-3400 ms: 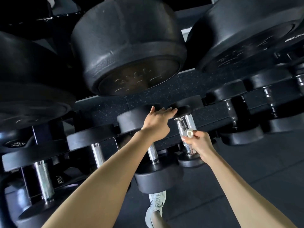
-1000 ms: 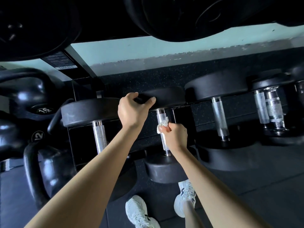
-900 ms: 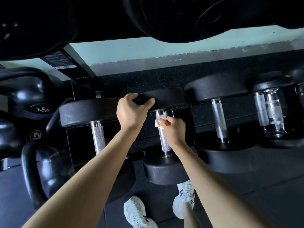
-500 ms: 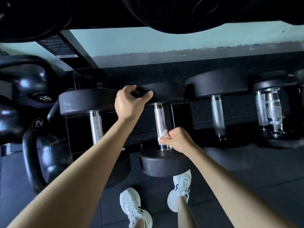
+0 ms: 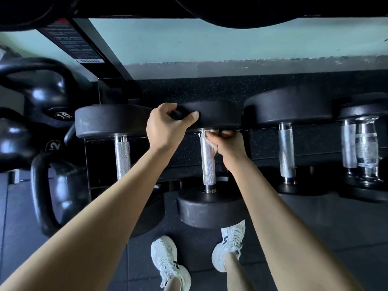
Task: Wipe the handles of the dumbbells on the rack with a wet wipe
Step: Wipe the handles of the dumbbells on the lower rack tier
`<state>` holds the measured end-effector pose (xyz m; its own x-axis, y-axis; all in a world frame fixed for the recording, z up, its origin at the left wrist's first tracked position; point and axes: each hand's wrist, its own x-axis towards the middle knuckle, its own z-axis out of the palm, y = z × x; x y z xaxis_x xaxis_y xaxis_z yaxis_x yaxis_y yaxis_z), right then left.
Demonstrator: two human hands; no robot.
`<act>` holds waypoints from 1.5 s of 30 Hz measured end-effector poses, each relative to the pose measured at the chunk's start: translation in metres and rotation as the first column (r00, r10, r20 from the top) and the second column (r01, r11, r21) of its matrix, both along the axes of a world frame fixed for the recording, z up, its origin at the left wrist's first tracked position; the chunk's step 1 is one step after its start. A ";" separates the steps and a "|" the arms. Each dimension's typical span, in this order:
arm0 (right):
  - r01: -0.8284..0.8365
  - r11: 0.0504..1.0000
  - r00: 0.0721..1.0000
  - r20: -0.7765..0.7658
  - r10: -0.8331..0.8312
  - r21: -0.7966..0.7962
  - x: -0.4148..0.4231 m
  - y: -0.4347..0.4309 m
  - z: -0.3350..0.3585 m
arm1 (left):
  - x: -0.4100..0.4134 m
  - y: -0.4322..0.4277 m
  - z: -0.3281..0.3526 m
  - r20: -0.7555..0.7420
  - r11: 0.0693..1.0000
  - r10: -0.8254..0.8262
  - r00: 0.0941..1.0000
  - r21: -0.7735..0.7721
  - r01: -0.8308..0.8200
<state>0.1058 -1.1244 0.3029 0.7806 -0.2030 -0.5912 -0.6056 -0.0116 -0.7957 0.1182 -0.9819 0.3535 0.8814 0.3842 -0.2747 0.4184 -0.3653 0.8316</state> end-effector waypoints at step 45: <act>-0.187 0.980 0.963 -0.182 0.196 0.065 -0.030 -0.010 0.003 | -0.002 -0.005 0.000 -0.081 0.998 0.046 0.996 -0.039 -0.049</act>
